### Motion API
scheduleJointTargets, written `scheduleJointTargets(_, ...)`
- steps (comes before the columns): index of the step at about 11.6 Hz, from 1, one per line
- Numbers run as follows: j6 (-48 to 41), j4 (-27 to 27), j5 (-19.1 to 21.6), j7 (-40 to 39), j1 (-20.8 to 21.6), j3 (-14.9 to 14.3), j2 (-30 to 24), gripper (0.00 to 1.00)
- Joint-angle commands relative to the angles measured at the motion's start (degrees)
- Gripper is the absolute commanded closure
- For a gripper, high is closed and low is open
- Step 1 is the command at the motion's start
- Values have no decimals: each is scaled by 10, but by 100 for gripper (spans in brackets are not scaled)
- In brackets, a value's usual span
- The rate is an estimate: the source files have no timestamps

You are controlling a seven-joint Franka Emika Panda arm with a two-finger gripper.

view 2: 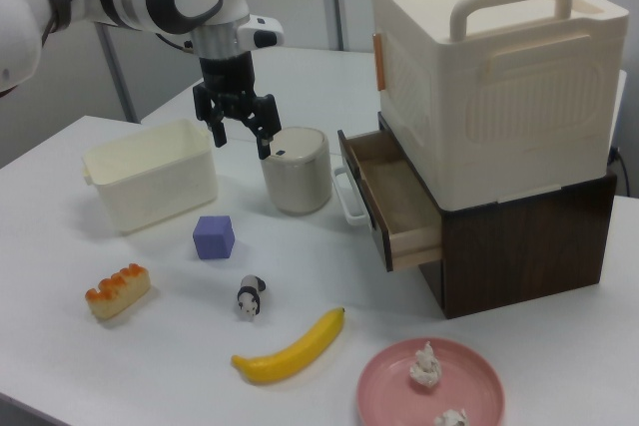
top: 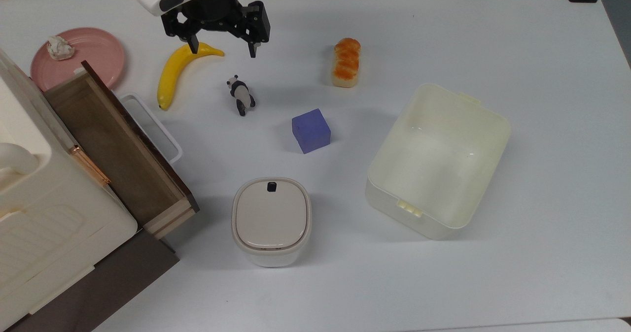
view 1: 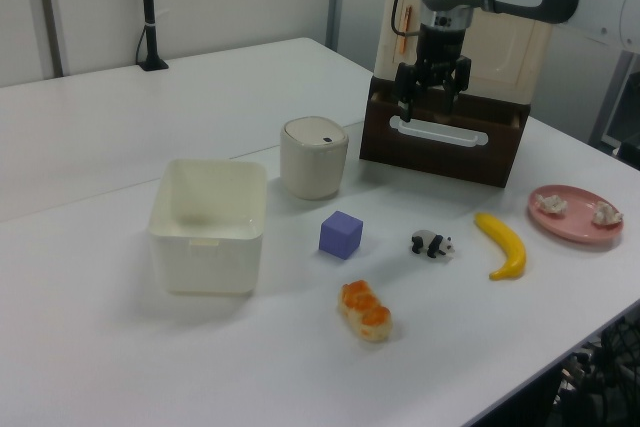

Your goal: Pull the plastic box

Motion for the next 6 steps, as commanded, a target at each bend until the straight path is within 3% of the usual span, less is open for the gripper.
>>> scheduleJointTargets(1,7,-6,-8,-66,5,-3,7,0)
scheduleJointTargets(2,16,-6,-7,-87,6,-3,7,0)
scheduleJointTargets(6,39,-7,5,-292,44,-3,15,0)
